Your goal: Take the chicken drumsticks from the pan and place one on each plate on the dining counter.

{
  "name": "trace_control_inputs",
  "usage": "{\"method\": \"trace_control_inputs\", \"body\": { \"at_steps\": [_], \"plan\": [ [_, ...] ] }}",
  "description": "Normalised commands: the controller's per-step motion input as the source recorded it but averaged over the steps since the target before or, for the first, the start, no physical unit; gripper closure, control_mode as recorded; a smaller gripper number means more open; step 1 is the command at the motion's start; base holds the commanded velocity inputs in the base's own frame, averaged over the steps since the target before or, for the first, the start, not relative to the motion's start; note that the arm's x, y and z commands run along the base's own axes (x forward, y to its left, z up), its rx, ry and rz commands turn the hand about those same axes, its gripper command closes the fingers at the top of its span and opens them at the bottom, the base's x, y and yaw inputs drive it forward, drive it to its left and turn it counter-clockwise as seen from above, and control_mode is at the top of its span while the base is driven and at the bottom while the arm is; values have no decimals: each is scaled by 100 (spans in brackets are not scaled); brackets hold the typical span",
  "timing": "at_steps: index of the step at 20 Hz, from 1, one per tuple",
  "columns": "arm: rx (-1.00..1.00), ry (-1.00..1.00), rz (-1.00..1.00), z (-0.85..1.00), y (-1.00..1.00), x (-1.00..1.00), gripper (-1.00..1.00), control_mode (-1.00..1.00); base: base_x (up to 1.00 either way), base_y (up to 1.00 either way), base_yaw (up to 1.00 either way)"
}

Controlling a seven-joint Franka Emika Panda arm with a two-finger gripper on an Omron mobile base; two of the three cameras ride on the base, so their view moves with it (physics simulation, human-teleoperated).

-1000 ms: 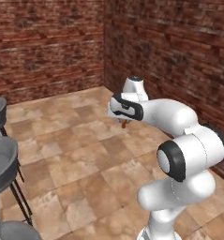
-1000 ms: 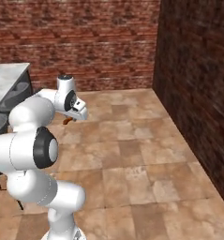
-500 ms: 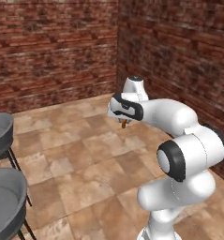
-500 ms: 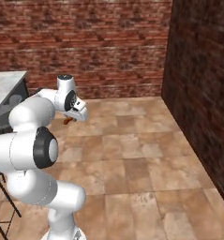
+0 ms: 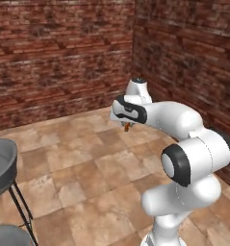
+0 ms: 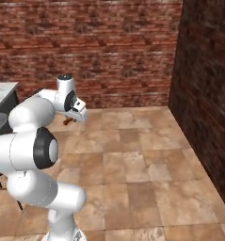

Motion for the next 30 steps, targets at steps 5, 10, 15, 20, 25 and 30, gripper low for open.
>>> {"method": "trace_control_inputs", "body": {
  "at_steps": [5, 10, 15, 20, 25, 30],
  "plan": [
    [0, 0, 0, 0, 0, 0, 100, 100, 100, -5, 4],
    [0, 0, 0, 0, 0, 0, 100, 100, 100, -3, 10],
    [0, 0, 0, 0, 0, 0, 100, 100, 100, -2, 22],
    [0, 0, 0, 0, 0, 0, 100, 100, 100, -1, 32],
    [0, 0, 0, 0, 0, 0, 100, 100, 100, -1, 37],
    [0, 0, 0, 0, 0, 0, 100, 100, 98, -1, 49]
  ]
}}
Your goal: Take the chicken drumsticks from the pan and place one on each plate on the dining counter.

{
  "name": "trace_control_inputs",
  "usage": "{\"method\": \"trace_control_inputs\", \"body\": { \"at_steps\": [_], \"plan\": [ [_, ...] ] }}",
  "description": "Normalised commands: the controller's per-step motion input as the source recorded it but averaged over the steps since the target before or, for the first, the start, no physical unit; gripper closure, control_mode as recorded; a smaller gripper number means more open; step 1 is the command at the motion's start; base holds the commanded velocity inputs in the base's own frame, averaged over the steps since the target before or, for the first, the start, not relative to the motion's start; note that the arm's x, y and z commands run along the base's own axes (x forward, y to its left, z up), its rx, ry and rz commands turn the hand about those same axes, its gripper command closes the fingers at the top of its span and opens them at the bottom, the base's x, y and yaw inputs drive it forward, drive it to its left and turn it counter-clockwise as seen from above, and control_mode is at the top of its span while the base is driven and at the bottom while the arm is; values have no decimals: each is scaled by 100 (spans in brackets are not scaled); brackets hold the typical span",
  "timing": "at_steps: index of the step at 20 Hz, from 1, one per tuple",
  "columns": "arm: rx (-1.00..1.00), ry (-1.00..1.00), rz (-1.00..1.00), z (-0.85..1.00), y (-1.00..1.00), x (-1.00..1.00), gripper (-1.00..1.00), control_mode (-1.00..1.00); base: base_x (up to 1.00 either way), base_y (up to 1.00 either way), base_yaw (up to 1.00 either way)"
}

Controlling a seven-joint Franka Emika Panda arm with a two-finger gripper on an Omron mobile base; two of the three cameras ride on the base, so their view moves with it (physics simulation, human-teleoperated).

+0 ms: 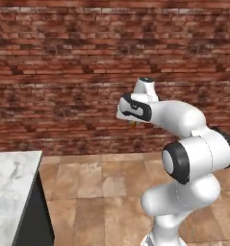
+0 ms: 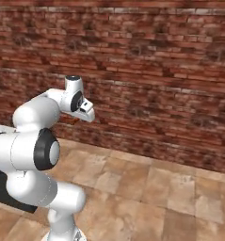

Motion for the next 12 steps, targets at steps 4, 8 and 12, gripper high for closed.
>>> {"method": "trace_control_inputs", "body": {
  "at_steps": [4, 8, 12],
  "plan": [
    [0, 0, 0, 0, 0, 0, 100, 100, 90, -11, 55],
    [0, 0, 0, 0, 0, 0, 100, 100, 83, -17, 58],
    [0, 0, 0, 0, 0, 0, 100, 100, 76, -24, 56]
  ]
}}
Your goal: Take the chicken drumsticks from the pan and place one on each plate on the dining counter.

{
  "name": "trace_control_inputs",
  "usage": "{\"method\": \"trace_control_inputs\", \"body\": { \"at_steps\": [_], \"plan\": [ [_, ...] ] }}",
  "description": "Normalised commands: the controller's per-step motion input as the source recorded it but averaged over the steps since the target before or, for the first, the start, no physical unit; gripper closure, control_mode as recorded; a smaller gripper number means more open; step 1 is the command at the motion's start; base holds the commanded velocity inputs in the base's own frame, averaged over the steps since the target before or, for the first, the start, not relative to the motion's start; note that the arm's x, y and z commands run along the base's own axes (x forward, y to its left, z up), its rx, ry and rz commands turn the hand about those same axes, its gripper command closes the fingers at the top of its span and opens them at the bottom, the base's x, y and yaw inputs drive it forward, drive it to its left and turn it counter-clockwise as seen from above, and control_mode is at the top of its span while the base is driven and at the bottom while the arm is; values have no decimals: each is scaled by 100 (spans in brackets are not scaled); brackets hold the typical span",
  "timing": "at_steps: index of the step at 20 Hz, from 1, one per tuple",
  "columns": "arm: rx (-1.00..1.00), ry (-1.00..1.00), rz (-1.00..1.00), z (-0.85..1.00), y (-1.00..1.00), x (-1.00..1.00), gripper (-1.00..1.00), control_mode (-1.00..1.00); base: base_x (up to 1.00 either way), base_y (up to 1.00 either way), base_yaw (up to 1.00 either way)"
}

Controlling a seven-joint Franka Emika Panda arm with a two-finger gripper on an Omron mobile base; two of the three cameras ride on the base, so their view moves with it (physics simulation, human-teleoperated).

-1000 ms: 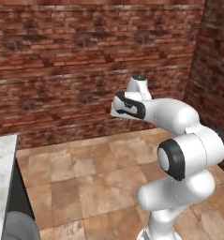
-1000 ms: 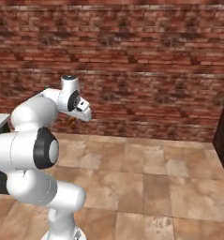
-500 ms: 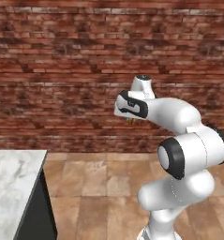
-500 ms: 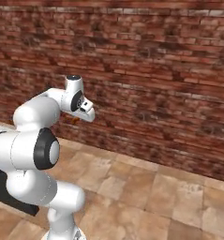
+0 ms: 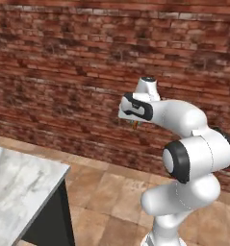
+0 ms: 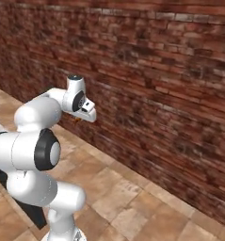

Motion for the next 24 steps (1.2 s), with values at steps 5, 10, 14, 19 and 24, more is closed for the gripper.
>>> {"method": "trace_control_inputs", "body": {
  "at_steps": [5, 10, 14, 19, 24],
  "plan": [
    [0, 0, 0, 0, 0, 0, 100, 100, 70, -22, 61],
    [0, 0, 0, 0, 0, 0, 100, 100, 71, -23, 59],
    [0, 0, 0, 0, 0, 0, 100, 100, 73, -33, 45],
    [0, 0, 0, 0, 0, 0, 100, 100, 72, -49, 24],
    [0, 0, 0, 0, 0, 0, 100, 100, 74, -49, 20]
  ]
}}
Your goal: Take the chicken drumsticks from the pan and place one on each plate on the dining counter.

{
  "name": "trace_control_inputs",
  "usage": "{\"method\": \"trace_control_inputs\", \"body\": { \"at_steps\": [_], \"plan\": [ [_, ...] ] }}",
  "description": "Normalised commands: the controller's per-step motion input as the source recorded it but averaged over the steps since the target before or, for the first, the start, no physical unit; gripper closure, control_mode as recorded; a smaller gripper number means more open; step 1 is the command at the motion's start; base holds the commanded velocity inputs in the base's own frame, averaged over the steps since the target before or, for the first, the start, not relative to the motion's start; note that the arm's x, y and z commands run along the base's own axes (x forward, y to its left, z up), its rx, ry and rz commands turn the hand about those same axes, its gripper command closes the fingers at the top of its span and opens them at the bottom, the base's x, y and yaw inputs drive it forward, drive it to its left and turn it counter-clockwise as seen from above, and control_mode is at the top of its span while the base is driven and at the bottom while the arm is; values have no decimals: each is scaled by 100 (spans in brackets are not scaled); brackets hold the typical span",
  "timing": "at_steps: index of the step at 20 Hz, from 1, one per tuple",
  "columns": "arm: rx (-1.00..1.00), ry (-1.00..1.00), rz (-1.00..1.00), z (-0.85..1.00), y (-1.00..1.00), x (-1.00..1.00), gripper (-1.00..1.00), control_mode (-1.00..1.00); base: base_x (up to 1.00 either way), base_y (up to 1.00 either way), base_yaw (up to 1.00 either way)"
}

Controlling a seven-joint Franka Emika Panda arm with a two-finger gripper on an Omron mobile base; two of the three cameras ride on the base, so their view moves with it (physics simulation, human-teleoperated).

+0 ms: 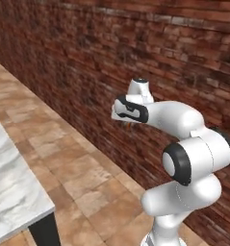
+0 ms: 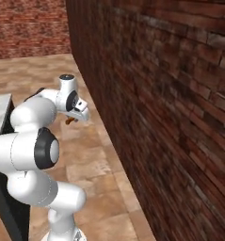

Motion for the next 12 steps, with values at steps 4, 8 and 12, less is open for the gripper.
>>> {"method": "trace_control_inputs", "body": {
  "at_steps": [4, 8, 12],
  "plan": [
    [0, 0, 0, 0, 0, 0, 100, 100, 81, -35, 30],
    [0, 0, 0, 0, 0, 0, 100, 100, 85, -19, 47],
    [0, 0, 0, 0, 0, 0, 100, 100, 87, -16, 49]
  ]
}}
